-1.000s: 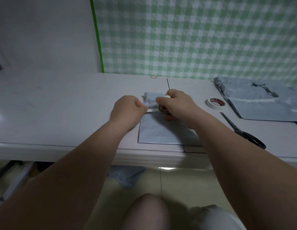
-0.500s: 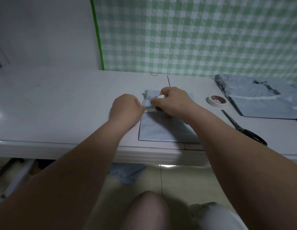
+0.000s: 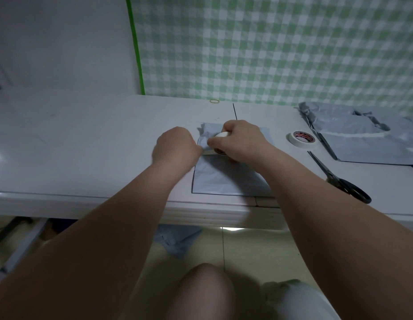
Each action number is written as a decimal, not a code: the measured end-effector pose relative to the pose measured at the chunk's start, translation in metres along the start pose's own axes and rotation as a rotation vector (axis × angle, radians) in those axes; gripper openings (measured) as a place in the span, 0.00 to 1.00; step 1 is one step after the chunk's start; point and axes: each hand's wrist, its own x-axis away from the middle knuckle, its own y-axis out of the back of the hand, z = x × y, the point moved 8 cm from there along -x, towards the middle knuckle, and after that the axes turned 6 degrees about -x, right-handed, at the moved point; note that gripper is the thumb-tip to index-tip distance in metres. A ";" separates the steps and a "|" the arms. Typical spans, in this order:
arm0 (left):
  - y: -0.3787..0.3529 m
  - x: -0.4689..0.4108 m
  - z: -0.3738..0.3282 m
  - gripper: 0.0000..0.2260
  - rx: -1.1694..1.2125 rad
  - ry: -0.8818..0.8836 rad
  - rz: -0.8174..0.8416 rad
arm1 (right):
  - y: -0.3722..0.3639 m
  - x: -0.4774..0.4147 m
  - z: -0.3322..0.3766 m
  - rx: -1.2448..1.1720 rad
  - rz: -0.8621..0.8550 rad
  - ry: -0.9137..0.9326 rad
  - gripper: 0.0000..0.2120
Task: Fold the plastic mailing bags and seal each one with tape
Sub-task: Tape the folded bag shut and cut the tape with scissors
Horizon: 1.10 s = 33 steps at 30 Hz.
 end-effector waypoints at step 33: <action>-0.021 0.075 -0.027 0.28 -0.382 -0.307 0.258 | 0.009 0.008 -0.030 -0.151 -0.024 -0.025 0.05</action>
